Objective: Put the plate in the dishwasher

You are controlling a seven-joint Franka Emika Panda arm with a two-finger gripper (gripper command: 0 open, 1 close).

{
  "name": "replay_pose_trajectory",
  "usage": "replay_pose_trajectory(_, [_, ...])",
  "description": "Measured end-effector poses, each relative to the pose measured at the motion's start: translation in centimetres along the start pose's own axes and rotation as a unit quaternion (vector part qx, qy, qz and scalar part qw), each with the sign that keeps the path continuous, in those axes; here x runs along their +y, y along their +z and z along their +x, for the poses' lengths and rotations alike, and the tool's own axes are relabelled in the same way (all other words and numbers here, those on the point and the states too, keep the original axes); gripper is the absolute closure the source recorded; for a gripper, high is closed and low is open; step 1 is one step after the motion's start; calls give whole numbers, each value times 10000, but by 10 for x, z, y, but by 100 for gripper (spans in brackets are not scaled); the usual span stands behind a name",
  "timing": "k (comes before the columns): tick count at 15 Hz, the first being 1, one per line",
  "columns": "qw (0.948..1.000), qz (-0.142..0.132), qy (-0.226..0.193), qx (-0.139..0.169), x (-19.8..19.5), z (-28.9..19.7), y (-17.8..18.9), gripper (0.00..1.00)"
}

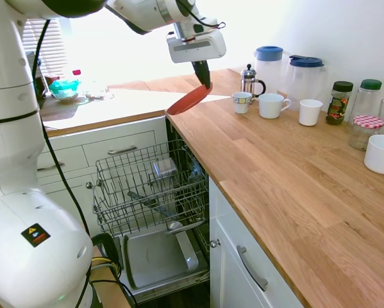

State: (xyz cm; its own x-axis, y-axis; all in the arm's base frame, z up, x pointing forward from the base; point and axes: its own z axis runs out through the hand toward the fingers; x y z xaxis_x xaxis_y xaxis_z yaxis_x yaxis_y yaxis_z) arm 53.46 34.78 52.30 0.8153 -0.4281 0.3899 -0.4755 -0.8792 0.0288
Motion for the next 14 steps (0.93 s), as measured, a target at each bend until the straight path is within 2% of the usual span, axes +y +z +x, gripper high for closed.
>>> replay_pose_trajectory(2, [9972, -253, -547, 452, -48, -58, -29, 100])
replay_pose_trajectory(3, [9934, -387, -856, 651, -73, -98, -36, 100])
replay_pose_trajectory(5, [9812, -654, -1503, 1023, -113, -177, -24, 100])
replay_pose_trajectory(7, [9637, -937, -2068, 1406, -133, -233, 19, 100])
replay_pose_trajectory(11, [9252, -1394, -2847, 2086, -127, -272, 63, 100])
replay_pose_trajectory(12, [9143, -1476, -3061, 2202, -122, -289, 73, 100])
replay_pose_trajectory(14, [8864, -1615, -3575, 2457, -114, -337, 96, 100])
